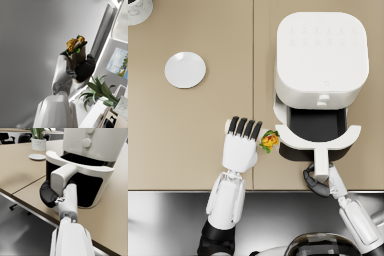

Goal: Pick up the chicken rolls and place it into the air fryer

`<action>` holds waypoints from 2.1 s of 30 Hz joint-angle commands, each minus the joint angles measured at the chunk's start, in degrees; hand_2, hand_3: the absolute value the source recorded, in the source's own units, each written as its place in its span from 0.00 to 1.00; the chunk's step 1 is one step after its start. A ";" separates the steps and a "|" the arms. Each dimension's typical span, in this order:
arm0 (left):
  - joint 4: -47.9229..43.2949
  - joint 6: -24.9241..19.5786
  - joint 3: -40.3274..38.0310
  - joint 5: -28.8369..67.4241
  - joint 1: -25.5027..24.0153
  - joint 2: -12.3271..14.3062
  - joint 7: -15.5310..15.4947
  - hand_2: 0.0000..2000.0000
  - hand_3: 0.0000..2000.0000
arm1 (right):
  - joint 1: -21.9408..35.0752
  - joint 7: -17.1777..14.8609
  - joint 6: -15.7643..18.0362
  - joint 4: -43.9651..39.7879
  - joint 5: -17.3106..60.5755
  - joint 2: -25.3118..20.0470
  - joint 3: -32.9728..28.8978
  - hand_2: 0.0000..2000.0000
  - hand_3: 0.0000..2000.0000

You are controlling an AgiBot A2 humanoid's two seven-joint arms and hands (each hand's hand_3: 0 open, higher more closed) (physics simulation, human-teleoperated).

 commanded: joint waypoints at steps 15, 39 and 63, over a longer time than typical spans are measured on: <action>11.88 -0.32 19.96 0.02 18.03 6.53 -0.12 1.00 1.00 | -8.86 -0.34 16.45 15.59 0.03 -2.57 18.15 1.00 1.00; -5.57 3.20 -13.49 0.02 -3.58 0.43 0.12 0.00 0.00 | -8.79 0.29 32.01 13.48 -0.04 -8.60 10.91 1.00 1.00; -4.11 3.28 -22.73 -0.01 -8.37 0.40 0.12 0.00 0.00 | 22.91 -0.39 27.38 -13.03 0.20 -12.85 3.19 1.00 1.00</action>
